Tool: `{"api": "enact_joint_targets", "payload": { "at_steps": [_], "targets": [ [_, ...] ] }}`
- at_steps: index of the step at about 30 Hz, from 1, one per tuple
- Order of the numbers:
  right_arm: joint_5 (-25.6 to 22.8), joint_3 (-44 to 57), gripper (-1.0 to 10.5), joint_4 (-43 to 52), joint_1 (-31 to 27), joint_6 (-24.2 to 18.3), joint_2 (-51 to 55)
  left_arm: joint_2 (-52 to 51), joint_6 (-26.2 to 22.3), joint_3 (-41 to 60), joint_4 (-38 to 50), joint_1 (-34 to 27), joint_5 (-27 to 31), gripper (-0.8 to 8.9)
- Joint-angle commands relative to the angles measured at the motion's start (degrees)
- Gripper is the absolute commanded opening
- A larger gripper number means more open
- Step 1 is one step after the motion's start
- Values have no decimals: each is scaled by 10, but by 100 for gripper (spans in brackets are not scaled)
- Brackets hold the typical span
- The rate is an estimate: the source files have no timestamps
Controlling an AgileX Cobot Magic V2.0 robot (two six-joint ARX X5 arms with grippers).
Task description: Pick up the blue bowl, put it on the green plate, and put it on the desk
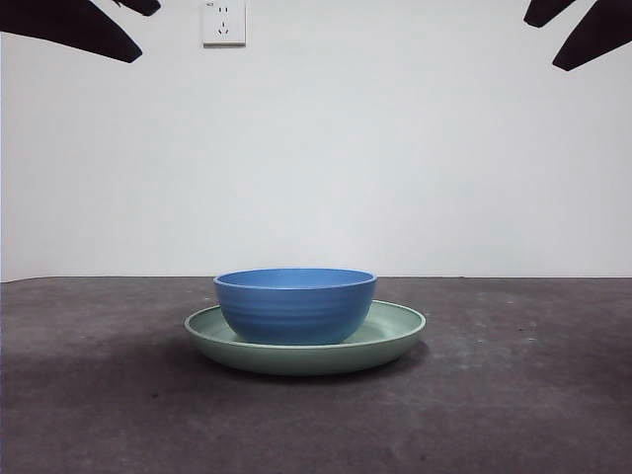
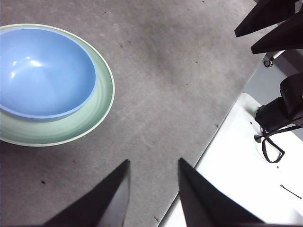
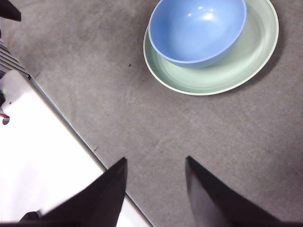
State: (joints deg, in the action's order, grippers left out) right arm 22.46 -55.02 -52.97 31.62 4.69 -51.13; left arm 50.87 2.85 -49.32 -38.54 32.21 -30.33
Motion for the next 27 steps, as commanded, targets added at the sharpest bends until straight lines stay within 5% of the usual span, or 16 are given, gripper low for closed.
{"api": "enact_joint_targets", "payload": {
  "at_steps": [1, 6, 9, 27],
  "targets": [
    [1, -4, 197, 4, 5, -7, -4, 3, -4, -4, 4, 3, -3, 163],
    [1, -4, 186, 3, 5, -7, -4, 3, -4, -4, 4, 3, -3, 147],
    [0, -4, 2, 2, 5, -7, -4, 3, -5, -4, 4, 3, -3, 11],
    [0, -4, 9, 6, 5, -7, -4, 3, -5, -4, 5, 3, -3, 9]
  ]
}}
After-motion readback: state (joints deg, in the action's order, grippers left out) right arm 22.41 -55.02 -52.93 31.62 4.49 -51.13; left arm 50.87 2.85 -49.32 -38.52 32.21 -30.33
